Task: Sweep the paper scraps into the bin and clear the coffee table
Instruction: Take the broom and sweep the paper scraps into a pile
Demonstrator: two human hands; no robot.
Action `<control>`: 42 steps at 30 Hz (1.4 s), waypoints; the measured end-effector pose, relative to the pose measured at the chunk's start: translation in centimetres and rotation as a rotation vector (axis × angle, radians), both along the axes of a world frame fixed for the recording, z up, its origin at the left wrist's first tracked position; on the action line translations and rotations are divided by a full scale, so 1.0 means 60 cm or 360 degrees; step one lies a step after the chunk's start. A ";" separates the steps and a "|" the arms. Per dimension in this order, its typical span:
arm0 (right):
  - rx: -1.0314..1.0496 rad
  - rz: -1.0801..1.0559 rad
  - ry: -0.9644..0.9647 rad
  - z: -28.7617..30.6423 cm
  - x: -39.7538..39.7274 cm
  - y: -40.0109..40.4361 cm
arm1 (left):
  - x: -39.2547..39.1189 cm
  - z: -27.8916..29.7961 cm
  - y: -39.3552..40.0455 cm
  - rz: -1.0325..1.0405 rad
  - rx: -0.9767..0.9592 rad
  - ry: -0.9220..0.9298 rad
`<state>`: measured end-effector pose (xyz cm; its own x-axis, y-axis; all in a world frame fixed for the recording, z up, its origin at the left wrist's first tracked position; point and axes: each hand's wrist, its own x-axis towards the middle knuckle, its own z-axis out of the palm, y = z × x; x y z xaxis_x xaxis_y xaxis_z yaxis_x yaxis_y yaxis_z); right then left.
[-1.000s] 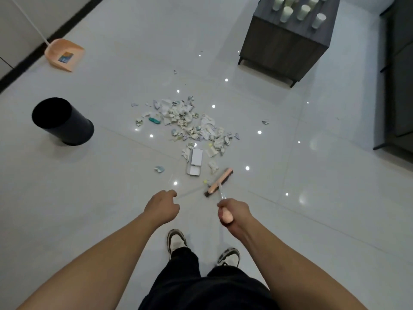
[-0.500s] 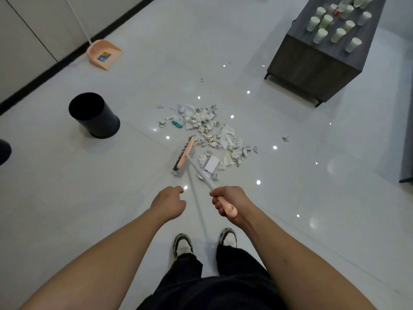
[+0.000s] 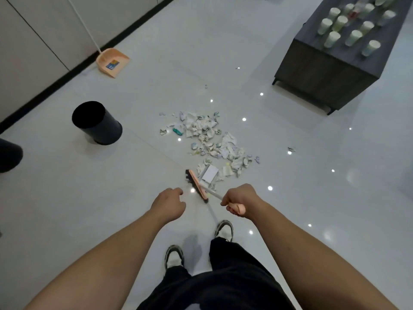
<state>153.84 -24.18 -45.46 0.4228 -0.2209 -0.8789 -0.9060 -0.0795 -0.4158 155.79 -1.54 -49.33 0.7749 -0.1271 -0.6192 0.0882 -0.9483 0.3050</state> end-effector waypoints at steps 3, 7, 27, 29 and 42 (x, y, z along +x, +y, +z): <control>-0.0207 0.0413 -0.0058 0.005 0.000 -0.059 | 0.020 0.002 -0.079 -0.0109 -0.0064 -0.0008; -0.0328 0.0555 -0.0183 0.013 -0.019 -0.123 | 0.043 0.008 -0.161 -0.0274 -0.0076 -0.0021; -0.0248 -0.0664 -0.0033 -0.021 0.035 -0.307 | 0.219 0.006 -0.364 -0.0847 -0.0055 0.0024; -0.0211 -0.0702 0.0037 -0.029 0.058 -0.300 | 0.258 -0.001 -0.360 -0.0871 -0.0042 0.0031; -0.0103 -0.0890 -0.0099 0.034 0.226 -0.333 | 0.456 0.014 -0.436 -0.0855 -0.0204 -0.0015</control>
<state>167.43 -44.15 -43.45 0.2763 -0.4789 -0.8333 -0.7915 0.3784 -0.4799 183.14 -27.71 -48.48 0.5854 -0.5801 -0.5663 -0.4013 -0.8143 0.4193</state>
